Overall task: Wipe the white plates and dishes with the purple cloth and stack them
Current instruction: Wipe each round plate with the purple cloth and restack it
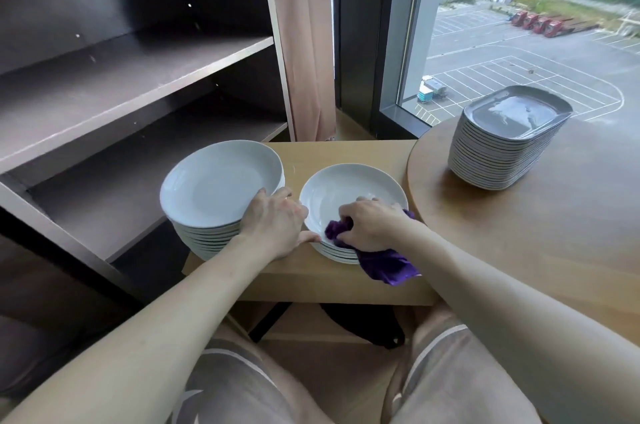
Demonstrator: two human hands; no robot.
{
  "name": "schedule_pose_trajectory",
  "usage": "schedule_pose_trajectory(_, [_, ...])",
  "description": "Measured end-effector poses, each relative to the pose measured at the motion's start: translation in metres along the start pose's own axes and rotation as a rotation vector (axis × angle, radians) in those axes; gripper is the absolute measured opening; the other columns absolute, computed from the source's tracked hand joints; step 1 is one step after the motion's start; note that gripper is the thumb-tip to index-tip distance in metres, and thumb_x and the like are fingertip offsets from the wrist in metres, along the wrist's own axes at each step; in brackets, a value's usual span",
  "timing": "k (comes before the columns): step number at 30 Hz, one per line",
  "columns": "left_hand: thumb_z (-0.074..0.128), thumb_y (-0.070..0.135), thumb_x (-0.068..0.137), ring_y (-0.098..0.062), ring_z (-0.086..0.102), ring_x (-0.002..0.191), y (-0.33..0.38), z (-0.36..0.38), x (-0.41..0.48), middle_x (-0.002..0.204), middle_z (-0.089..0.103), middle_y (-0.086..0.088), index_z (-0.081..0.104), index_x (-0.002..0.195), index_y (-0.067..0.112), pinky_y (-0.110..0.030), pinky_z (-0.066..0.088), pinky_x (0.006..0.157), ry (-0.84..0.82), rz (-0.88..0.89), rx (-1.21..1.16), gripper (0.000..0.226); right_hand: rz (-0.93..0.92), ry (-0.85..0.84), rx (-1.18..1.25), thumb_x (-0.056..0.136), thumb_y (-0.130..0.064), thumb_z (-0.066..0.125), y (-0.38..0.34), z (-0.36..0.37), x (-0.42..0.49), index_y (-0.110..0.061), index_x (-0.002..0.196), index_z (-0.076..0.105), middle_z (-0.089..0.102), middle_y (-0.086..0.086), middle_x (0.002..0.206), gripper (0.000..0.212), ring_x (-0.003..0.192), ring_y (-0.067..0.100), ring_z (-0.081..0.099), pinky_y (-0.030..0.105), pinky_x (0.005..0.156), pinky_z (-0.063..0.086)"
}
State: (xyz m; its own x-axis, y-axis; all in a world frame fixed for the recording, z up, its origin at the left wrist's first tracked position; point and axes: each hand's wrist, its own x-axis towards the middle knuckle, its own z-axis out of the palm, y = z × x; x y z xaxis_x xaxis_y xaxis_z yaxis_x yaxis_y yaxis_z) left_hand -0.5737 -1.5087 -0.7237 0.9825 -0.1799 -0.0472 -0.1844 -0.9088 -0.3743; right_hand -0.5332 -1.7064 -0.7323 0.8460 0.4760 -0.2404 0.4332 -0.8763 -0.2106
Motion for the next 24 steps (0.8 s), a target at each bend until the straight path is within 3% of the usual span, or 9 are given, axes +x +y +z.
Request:
schedule_pose_trajectory(3, [0.041,0.080,0.091,-0.013,0.041,0.141,0.000,-0.001,0.001,0.130,0.065,0.003,0.065,0.126,0.030,-0.042,0.039,0.106,-0.008,-0.008,-0.026,0.066,-0.013,-0.014,0.107,0.092,-0.053,0.058,-0.014,0.000,0.009,-0.028,0.099,0.061,0.052,-0.005,0.097,0.026,0.103,0.028,0.050,0.046,0.085,0.041])
schedule_pose_trajectory(6, [0.045,0.076,0.092,-0.017,0.038,0.144,0.000,-0.001,0.002,0.136,0.063,-0.003,0.057,0.133,0.030,-0.043,0.039,0.105,0.000,-0.014,-0.054,0.062,-0.023,0.004,0.145,0.090,-0.053,0.061,-0.017,0.002,0.019,-0.030,0.092,0.058,0.054,-0.007,0.097,0.023,0.100,0.026,0.054,0.047,0.089,0.046])
schedule_pose_trajectory(9, [0.045,0.072,0.095,-0.017,0.039,0.142,-0.001,0.002,0.002,0.134,0.064,-0.003,0.052,0.133,0.029,-0.042,0.039,0.101,0.025,-0.001,-0.053,0.058,-0.043,0.039,0.221,0.088,-0.052,0.065,-0.015,0.005,0.028,-0.035,0.087,0.054,0.052,-0.011,0.091,0.020,0.098,0.024,0.053,0.044,0.085,0.046])
schedule_pose_trajectory(14, [0.046,0.075,0.093,-0.017,0.038,0.145,0.000,0.007,0.001,0.139,0.061,-0.005,0.034,0.150,0.030,-0.043,0.037,0.104,0.070,-0.015,-0.074,0.074,-0.084,0.296,0.231,0.091,-0.056,0.057,-0.015,0.028,0.039,-0.033,0.112,0.059,0.053,-0.005,0.107,0.031,0.104,0.023,0.050,0.041,0.080,0.032])
schedule_pose_trajectory(17, [0.045,0.077,0.091,-0.017,0.039,0.145,0.001,0.006,0.000,0.144,0.057,-0.009,0.026,0.154,0.026,-0.042,0.037,0.107,0.083,-0.022,-0.083,0.084,-0.093,0.428,0.128,0.091,-0.061,0.051,-0.014,0.037,0.049,-0.030,0.109,0.056,0.054,-0.003,0.107,0.037,0.100,0.025,0.050,0.040,0.078,0.032])
schedule_pose_trajectory(20, [0.044,0.077,0.092,-0.018,0.039,0.145,0.001,0.005,-0.001,0.143,0.058,-0.009,0.034,0.151,0.025,-0.044,0.036,0.108,0.075,-0.016,-0.076,0.079,-0.053,0.486,0.097,0.092,-0.062,0.050,-0.009,0.036,0.065,-0.029,0.107,0.053,0.054,-0.001,0.110,0.037,0.102,0.027,0.049,0.041,0.080,0.034])
schedule_pose_trajectory(24, [0.042,0.074,0.094,-0.016,0.035,0.146,-0.001,0.004,0.000,0.138,0.061,0.007,0.062,0.127,0.031,-0.047,0.036,0.109,0.040,0.036,-0.048,0.057,0.035,0.513,0.156,0.091,-0.060,0.055,0.004,0.027,0.085,-0.031,0.113,0.054,0.053,-0.001,0.114,0.036,0.108,0.027,0.049,0.044,0.087,0.037])
